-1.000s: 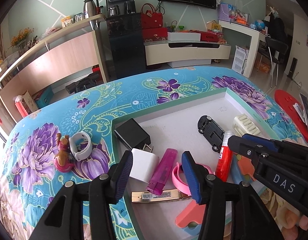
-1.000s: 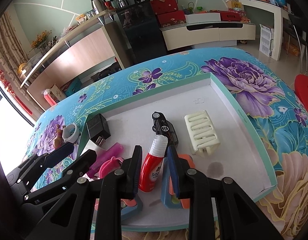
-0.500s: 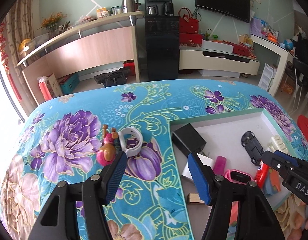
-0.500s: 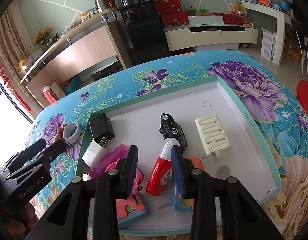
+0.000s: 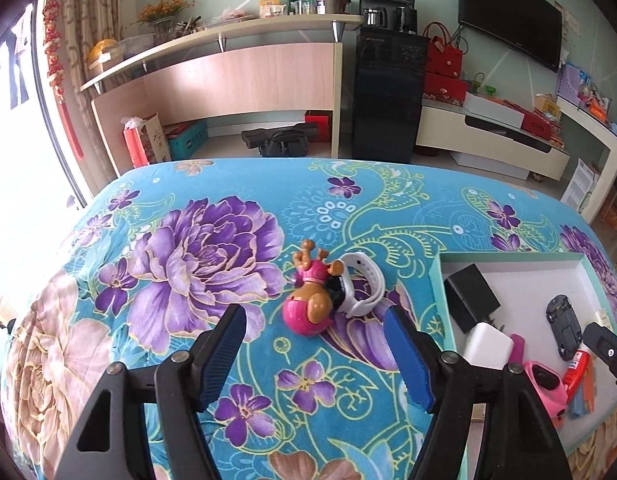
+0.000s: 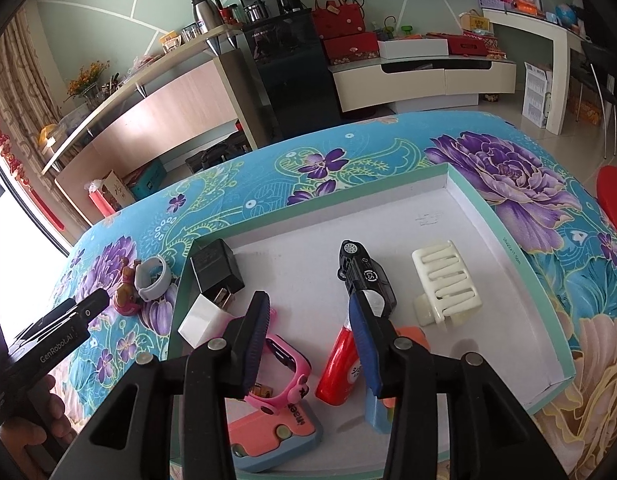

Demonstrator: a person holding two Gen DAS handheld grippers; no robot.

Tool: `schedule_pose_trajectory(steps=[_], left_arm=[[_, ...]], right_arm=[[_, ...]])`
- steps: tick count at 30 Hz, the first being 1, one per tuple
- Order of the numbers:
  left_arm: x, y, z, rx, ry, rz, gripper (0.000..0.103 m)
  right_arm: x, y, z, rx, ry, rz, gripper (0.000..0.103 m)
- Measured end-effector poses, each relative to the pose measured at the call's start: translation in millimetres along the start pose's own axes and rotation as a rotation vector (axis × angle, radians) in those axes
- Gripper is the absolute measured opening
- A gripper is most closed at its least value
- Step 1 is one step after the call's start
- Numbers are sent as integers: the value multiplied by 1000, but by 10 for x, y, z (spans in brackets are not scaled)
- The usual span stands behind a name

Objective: Organize rigid objects
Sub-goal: 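Move the right tool to the white watch band while the left tool approaches the dog figure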

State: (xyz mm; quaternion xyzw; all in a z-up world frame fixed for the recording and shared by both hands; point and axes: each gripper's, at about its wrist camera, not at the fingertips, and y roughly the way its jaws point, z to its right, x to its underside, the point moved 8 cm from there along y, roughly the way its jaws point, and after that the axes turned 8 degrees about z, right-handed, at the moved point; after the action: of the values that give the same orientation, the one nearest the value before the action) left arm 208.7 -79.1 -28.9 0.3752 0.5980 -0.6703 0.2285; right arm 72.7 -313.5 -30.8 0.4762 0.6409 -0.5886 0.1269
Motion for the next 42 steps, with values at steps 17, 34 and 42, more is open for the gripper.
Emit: schedule_pose_trajectory(steps=[17,34,42], left_arm=[[-108,350,-688,-124,-129,-74,87],[43,687,-1001,-77,-207,-100,93],[113,730,-1062,-22,-289,-116,93]], right_arm=[[-223,239,-1052,-109,-148,4,42],[-111,908,-1765,-179,-215,-68,62],[159,1181,-1915,-194,-273,-160,62]])
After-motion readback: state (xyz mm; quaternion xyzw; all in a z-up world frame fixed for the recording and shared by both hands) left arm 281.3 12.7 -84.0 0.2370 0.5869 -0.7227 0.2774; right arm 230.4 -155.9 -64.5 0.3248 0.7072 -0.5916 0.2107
